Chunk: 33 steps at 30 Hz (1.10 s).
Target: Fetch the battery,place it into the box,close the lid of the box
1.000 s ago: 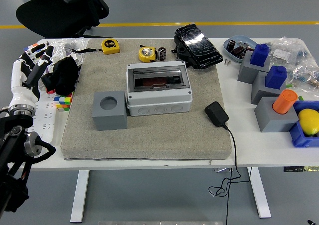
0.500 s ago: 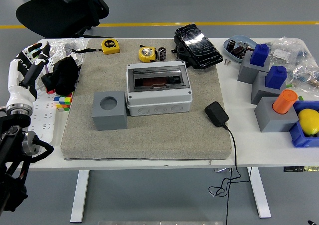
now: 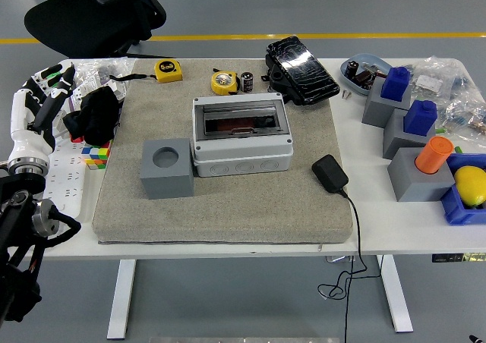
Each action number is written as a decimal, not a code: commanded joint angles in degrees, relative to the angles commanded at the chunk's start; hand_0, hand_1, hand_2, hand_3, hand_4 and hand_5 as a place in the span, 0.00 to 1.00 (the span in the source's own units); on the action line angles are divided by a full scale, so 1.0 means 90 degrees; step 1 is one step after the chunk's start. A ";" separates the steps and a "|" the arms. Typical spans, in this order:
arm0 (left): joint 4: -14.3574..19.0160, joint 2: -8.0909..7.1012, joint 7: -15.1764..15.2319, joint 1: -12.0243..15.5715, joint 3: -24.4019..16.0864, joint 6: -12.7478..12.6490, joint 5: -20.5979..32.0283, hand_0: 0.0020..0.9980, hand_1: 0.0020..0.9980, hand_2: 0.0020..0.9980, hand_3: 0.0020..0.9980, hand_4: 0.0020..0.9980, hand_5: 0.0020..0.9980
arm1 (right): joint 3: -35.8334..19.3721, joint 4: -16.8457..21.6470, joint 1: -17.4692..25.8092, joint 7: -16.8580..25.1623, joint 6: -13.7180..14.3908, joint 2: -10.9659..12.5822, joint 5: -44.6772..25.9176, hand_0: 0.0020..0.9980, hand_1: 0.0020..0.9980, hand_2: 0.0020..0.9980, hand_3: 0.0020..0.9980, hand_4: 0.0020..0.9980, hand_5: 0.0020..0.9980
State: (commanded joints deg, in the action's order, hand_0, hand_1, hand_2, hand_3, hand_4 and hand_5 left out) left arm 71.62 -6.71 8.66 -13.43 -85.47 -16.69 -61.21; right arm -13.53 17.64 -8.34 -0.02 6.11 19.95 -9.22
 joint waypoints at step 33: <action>0.0007 0.0013 -0.0016 -0.0066 -0.0023 0.0013 0.0016 0.68 0.69 0.69 0.66 0.96 0.43 | 0.0010 0.0000 -0.0042 -0.0003 -0.0012 0.0034 -0.0018 0.58 0.63 0.66 0.55 0.95 0.49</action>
State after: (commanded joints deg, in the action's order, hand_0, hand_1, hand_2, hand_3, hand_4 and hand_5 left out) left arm 71.69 -6.59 8.52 -14.02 -85.68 -16.57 -61.07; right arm -13.44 17.64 -8.72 -0.04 6.00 20.25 -9.38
